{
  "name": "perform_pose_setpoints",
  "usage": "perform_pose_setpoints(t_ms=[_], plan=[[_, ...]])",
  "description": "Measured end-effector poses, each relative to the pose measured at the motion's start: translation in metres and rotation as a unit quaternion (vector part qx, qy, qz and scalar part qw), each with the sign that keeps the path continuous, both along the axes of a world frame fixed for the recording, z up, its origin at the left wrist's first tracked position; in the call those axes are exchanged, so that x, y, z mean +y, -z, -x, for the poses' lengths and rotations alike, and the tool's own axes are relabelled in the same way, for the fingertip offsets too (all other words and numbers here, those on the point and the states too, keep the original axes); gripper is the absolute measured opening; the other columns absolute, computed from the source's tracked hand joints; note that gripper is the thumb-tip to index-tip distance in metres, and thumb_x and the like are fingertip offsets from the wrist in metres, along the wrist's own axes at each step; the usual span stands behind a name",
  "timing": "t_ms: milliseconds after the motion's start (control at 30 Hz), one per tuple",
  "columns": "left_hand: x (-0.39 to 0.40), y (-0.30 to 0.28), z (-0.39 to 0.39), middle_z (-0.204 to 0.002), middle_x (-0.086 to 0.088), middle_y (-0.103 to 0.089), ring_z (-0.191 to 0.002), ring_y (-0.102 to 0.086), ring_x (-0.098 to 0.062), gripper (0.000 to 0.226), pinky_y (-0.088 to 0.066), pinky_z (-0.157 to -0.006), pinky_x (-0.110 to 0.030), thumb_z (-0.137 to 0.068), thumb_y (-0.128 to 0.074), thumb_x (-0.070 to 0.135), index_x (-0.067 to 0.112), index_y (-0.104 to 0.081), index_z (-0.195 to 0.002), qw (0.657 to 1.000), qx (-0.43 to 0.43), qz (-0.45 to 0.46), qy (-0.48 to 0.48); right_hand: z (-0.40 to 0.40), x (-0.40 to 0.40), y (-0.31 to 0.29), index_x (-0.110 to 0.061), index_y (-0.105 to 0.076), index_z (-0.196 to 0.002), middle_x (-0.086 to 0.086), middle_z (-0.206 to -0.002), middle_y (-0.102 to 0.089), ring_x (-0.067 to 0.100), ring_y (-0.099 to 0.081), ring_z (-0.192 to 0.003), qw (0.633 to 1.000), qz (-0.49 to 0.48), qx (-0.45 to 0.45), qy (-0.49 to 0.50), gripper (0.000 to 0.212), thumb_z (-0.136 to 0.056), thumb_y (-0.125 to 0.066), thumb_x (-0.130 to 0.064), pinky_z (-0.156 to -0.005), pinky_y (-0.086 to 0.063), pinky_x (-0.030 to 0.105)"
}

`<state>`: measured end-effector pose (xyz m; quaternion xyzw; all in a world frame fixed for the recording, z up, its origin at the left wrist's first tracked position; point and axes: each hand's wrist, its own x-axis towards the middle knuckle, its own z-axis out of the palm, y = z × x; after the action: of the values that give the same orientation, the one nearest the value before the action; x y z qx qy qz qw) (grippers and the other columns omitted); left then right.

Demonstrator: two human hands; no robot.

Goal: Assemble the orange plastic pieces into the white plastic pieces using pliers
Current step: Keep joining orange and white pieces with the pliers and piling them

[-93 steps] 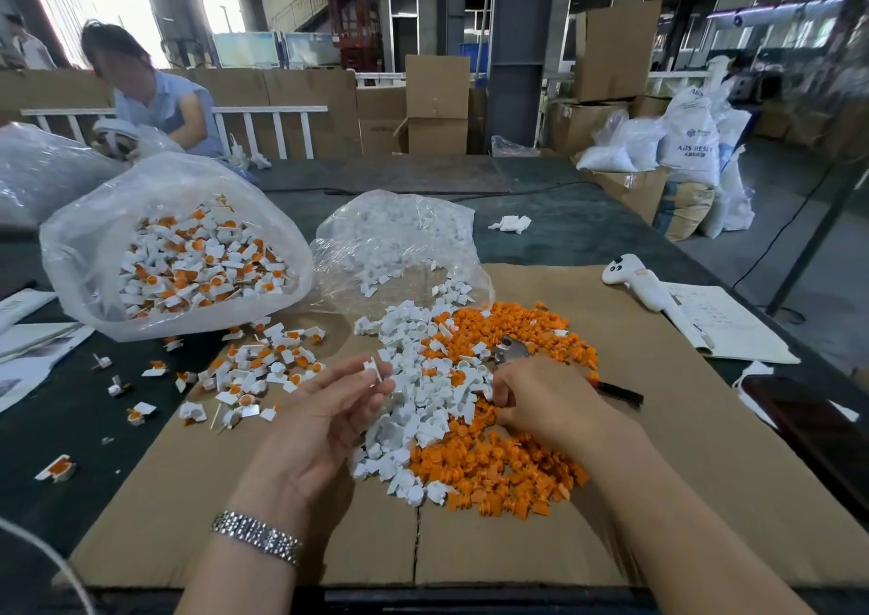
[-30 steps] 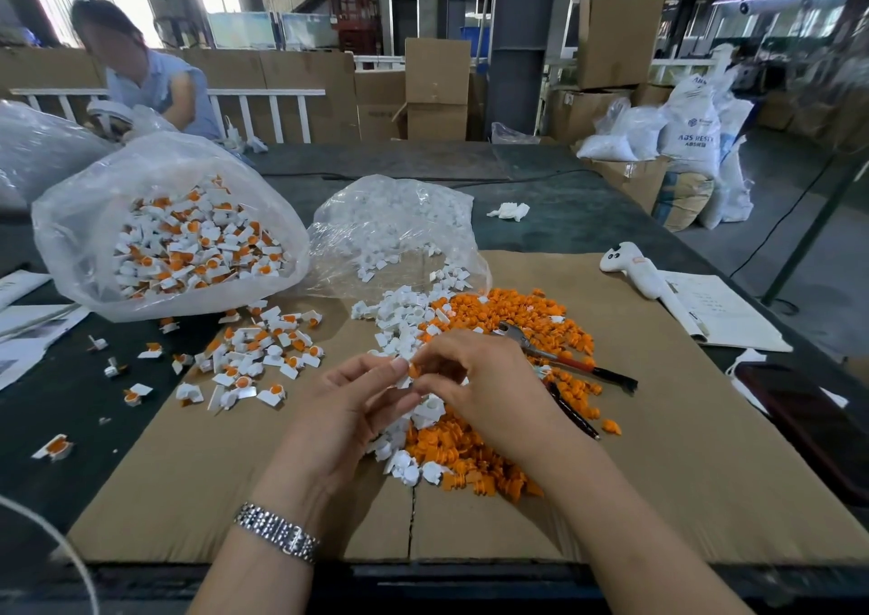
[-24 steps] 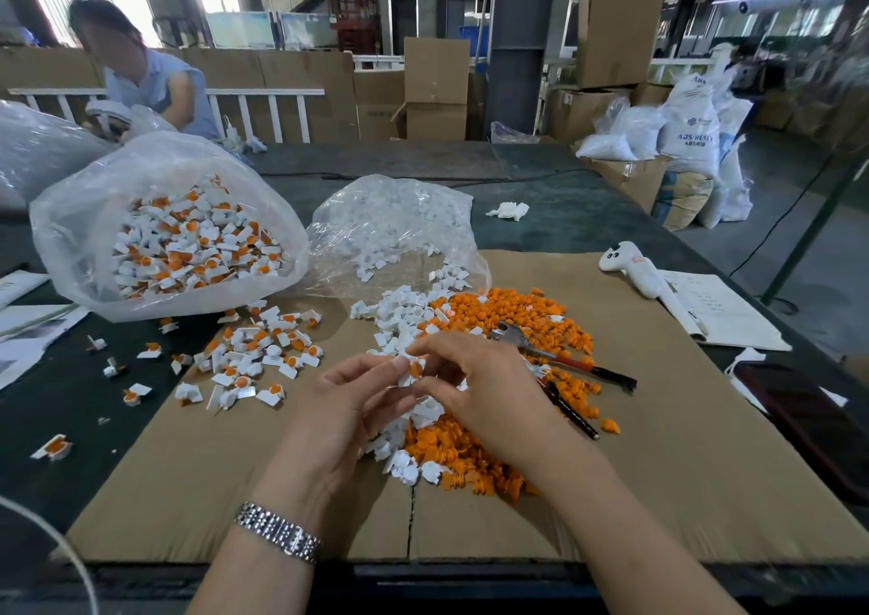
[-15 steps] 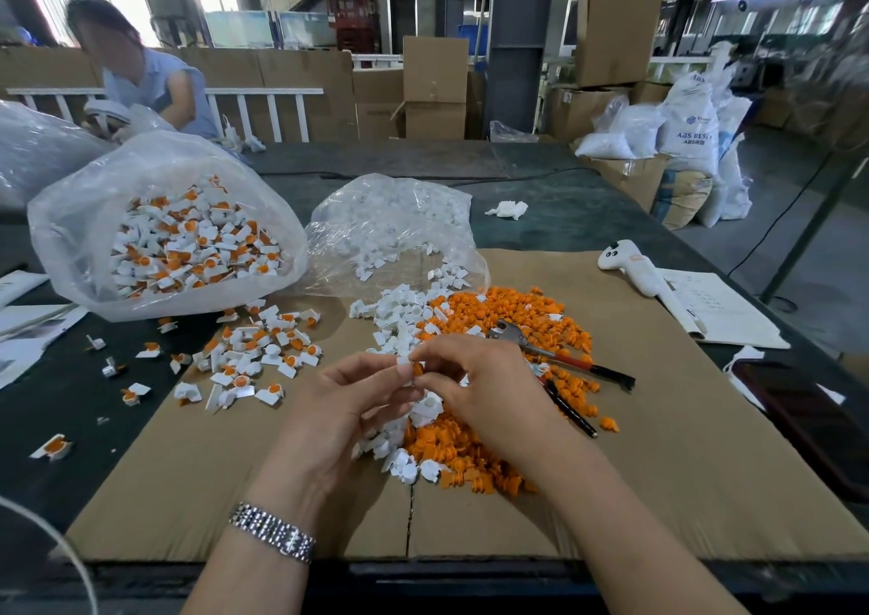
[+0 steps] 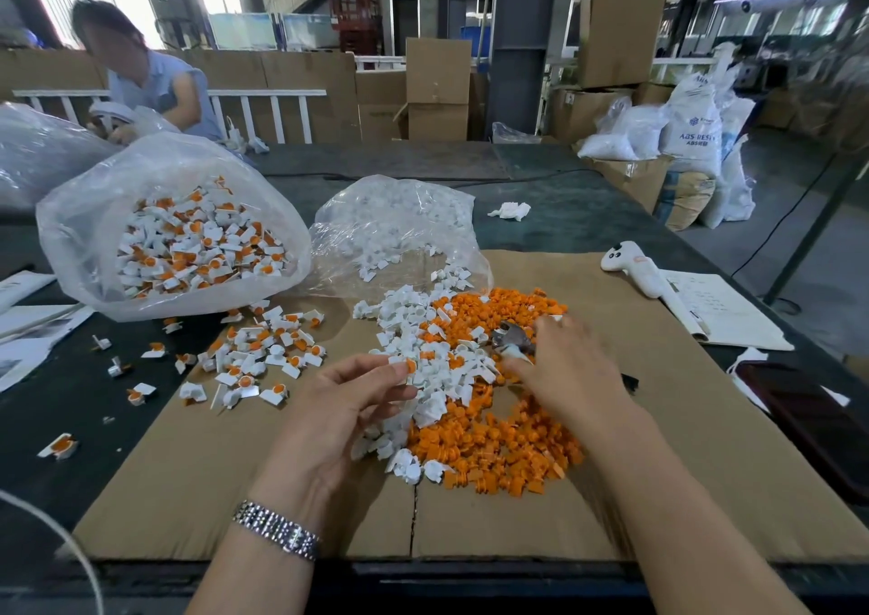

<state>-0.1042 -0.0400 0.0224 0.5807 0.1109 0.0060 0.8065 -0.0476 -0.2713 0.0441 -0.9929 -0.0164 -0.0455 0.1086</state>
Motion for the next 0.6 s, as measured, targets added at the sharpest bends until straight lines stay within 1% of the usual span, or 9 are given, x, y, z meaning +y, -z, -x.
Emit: perform_pose_setpoints(t_ms=[67,100,233,300,367,433,467,533,600], plan=[[0.001,0.001,0.000,-0.089,-0.016,-0.078,-0.078,-0.078,-0.023,0.031,-0.057,-0.056,-0.021,-0.047,-0.092,0.024,0.014,-0.083,-0.075,1.000,0.001,0.011,-0.004,-0.006,-0.010,0.003,-0.011,-0.051,-0.128,0.014,-0.132,-0.051,0.032,-0.048,-0.125,0.996,0.048,0.068,0.020,0.058,-0.091,-0.063,-0.055,-0.102,-0.045,0.051],[0.000,0.001,-0.001,-0.089,-0.016,-0.078,-0.078,-0.078,-0.023,0.032,-0.057,-0.056,-0.021,-0.047,-0.092,0.024,0.014,-0.083,-0.075,1.000,0.001,0.013,-0.005,-0.008,-0.012,0.005,-0.011,-0.052,-0.126,0.013,-0.130,-0.052,0.032,-0.048,-0.124,0.995,0.063,0.080,0.015,0.057,-0.091,-0.064,-0.054,-0.102,-0.045,0.052],[-0.002,0.002,-0.004,-0.090,-0.015,-0.079,-0.080,-0.078,-0.024,0.033,-0.058,-0.057,-0.021,-0.046,-0.094,0.024,0.016,-0.084,-0.076,1.000,0.005,0.023,-0.013,-0.015,-0.013,0.008,-0.014,-0.055,-0.116,0.008,-0.122,-0.055,0.029,-0.050,-0.120,0.994,0.082,0.068,0.000,0.041,-0.093,-0.064,-0.047,-0.100,-0.045,0.050],[-0.003,0.002,-0.005,-0.091,-0.017,-0.078,-0.078,-0.078,-0.022,0.035,-0.057,-0.055,-0.020,-0.046,-0.094,0.023,0.015,-0.084,-0.078,0.999,0.006,0.033,-0.016,-0.018,-0.012,0.006,-0.016,-0.053,-0.107,0.007,-0.117,-0.056,0.029,-0.053,-0.113,0.994,0.092,0.063,-0.009,0.034,-0.093,-0.064,-0.045,-0.097,-0.045,0.048],[-0.004,0.000,-0.006,-0.092,-0.019,-0.078,-0.076,-0.077,-0.021,0.041,-0.056,-0.053,-0.019,-0.047,-0.094,0.023,0.011,-0.082,-0.084,0.999,0.008,0.042,-0.019,-0.020,-0.010,0.006,-0.017,-0.048,-0.098,0.007,-0.112,-0.057,0.029,-0.055,-0.107,0.991,0.116,0.067,-0.019,0.030,-0.093,-0.064,-0.042,-0.096,-0.043,0.048],[-0.004,-0.001,-0.006,-0.094,-0.019,-0.079,-0.077,-0.077,-0.021,0.050,-0.057,-0.054,-0.019,-0.047,-0.094,0.024,0.007,-0.079,-0.092,0.999,0.004,0.045,-0.027,-0.023,-0.009,0.006,-0.014,-0.052,-0.102,0.008,-0.110,-0.054,0.029,-0.056,-0.104,0.990,0.117,0.076,-0.025,0.031,-0.094,-0.062,-0.042,-0.096,-0.043,0.049],[-0.004,-0.002,-0.007,-0.094,-0.018,-0.079,-0.078,-0.077,-0.021,0.048,-0.058,-0.054,-0.020,-0.047,-0.093,0.023,0.008,-0.079,-0.090,0.998,0.002,0.049,-0.031,-0.024,-0.009,0.006,-0.012,-0.054,-0.104,0.009,-0.110,-0.054,0.029,-0.056,-0.101,0.992,0.098,0.074,-0.025,0.030,-0.094,-0.061,-0.040,-0.092,-0.045,0.046],[-0.005,-0.004,-0.007,-0.095,-0.017,-0.079,-0.078,-0.077,-0.022,0.044,-0.058,-0.055,-0.020,-0.049,-0.093,0.022,0.009,-0.079,-0.089,0.998,-0.002,0.059,-0.037,-0.024,-0.011,0.001,-0.009,-0.055,-0.104,0.010,-0.107,-0.052,0.024,-0.056,-0.087,0.998,0.037,0.054,-0.016,0.024,-0.095,-0.057,-0.032,-0.074,-0.046,0.037],[-0.005,-0.005,-0.008,-0.096,-0.017,-0.079,-0.078,-0.077,-0.021,0.043,-0.058,-0.057,-0.020,-0.056,-0.091,0.018,0.006,-0.077,-0.095,0.997,0.000,0.067,-0.043,-0.020,-0.011,-0.011,-0.010,-0.056,-0.100,0.007,-0.098,-0.051,0.018,-0.051,-0.074,0.999,-0.016,0.028,-0.016,0.018,-0.096,-0.056,-0.027,-0.059,-0.038,0.030]])
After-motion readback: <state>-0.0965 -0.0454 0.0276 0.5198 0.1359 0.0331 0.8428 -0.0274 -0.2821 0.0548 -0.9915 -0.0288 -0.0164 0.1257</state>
